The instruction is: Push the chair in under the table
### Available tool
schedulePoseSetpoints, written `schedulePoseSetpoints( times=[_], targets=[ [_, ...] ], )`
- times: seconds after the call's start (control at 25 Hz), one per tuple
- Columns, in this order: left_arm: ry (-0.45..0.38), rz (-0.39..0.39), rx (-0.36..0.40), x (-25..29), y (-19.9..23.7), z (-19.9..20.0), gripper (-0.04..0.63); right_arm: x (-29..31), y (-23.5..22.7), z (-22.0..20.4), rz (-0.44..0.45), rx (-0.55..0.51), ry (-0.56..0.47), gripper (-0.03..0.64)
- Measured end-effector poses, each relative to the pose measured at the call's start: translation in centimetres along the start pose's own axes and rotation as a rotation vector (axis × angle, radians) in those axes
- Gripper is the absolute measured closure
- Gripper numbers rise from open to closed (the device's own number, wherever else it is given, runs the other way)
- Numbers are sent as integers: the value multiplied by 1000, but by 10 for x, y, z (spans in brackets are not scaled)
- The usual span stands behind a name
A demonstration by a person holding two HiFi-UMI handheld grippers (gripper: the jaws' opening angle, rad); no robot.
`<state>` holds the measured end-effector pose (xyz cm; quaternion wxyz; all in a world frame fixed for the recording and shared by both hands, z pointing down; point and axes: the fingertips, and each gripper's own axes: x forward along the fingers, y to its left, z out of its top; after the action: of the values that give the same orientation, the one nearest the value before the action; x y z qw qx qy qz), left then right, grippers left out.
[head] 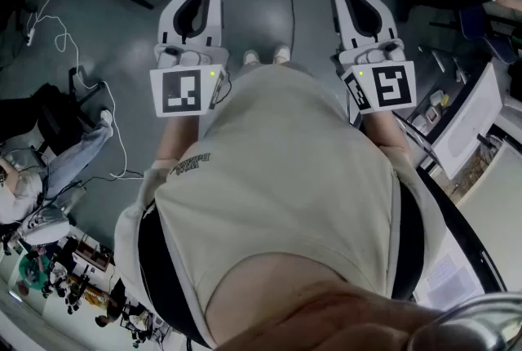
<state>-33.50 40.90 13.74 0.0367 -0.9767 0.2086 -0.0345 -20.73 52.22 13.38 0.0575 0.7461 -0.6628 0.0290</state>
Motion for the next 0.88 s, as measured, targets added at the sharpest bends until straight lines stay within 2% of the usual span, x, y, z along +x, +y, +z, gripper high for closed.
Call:
schedulePoseSetpoints(
  times=[0.12,0.28,0.88],
  targets=[
    [14,5,-27,3,-4,1,581,-1,-2,0,5,2,-3,607],
    [26,6,-1,6,-7,-5,581,-3,-7,-3,11,10,0,607],
    [45,58,-8,27,-30,-6,581,-10,-47,-15,41,37,-17,607]
  ],
)
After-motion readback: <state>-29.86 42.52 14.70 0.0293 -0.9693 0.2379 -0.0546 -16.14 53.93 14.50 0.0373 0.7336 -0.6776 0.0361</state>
